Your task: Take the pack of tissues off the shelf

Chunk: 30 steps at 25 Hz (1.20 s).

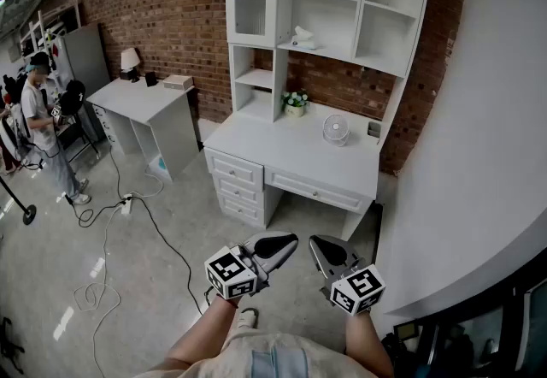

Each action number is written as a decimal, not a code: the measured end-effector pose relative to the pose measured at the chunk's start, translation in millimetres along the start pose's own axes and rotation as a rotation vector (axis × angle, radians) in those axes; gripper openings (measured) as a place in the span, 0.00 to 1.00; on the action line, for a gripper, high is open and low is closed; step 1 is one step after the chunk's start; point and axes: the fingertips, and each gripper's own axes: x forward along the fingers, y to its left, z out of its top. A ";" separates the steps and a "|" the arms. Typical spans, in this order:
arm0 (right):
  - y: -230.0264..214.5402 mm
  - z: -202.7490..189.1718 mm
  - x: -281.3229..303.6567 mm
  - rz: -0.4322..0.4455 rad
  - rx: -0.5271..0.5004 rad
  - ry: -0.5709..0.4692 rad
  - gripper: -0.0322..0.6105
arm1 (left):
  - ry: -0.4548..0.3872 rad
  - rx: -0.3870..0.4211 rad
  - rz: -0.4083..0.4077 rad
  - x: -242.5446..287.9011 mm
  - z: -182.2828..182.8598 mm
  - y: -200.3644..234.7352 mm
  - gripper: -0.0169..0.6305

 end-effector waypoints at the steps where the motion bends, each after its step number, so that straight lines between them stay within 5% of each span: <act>1: -1.3 0.6 -0.8 -0.002 -0.002 -0.003 0.07 | 0.003 0.009 -0.002 1.4 0.4 -0.8 0.04; 20: -29.7 -3.1 -9.1 0.009 0.021 -0.011 0.08 | -0.010 -0.003 0.030 25.9 -3.2 10.0 0.04; 23: -38.0 -2.4 -7.6 0.014 0.066 -0.025 0.22 | -0.010 -0.001 0.032 31.0 -2.8 13.9 0.05; 30: -64.3 -10.5 4.6 0.003 0.077 -0.024 0.26 | -0.022 -0.019 0.037 45.0 -8.9 39.5 0.10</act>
